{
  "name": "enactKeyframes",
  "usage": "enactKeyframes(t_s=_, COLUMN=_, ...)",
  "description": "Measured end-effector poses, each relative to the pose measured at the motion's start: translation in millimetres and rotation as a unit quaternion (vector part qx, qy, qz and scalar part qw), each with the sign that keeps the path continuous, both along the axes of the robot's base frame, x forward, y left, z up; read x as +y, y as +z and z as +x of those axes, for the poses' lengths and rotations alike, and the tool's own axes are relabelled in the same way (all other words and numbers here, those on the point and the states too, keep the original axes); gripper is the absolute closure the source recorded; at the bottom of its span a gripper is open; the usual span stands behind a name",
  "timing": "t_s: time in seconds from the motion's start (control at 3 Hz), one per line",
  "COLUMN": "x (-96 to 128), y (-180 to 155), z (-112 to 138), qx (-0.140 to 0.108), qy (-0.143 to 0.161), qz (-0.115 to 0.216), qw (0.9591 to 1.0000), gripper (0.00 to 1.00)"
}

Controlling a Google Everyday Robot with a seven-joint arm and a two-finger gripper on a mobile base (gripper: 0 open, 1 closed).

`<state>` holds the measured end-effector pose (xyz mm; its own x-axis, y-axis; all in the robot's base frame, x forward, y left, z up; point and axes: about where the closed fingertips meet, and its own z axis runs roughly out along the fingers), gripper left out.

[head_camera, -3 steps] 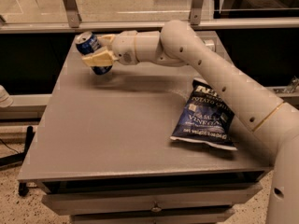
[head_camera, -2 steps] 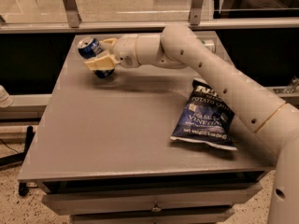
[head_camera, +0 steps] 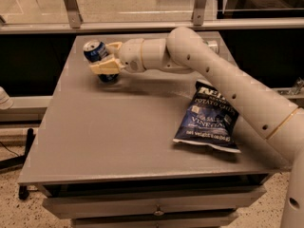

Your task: Place pepsi can upright

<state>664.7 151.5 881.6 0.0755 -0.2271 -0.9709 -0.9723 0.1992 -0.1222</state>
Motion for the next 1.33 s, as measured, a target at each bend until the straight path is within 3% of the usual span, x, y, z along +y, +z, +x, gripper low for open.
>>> enactKeyframes(t_s=0.67, x=0.0, y=2.9, z=0.0, qx=0.000, qy=0.000, qz=0.000, qw=1.0000, gripper=0.13)
enactKeyframes(t_s=1.0, x=-13.0, y=-2.9, z=-4.3, qx=0.002, qy=-0.014, qz=-0.003, qw=0.9999, gripper=0.00)
enactKeyframes(t_s=1.33, x=-24.3, y=-6.4, z=-8.7, qx=0.003, qy=-0.027, qz=-0.004, qw=0.9996, gripper=0.00)
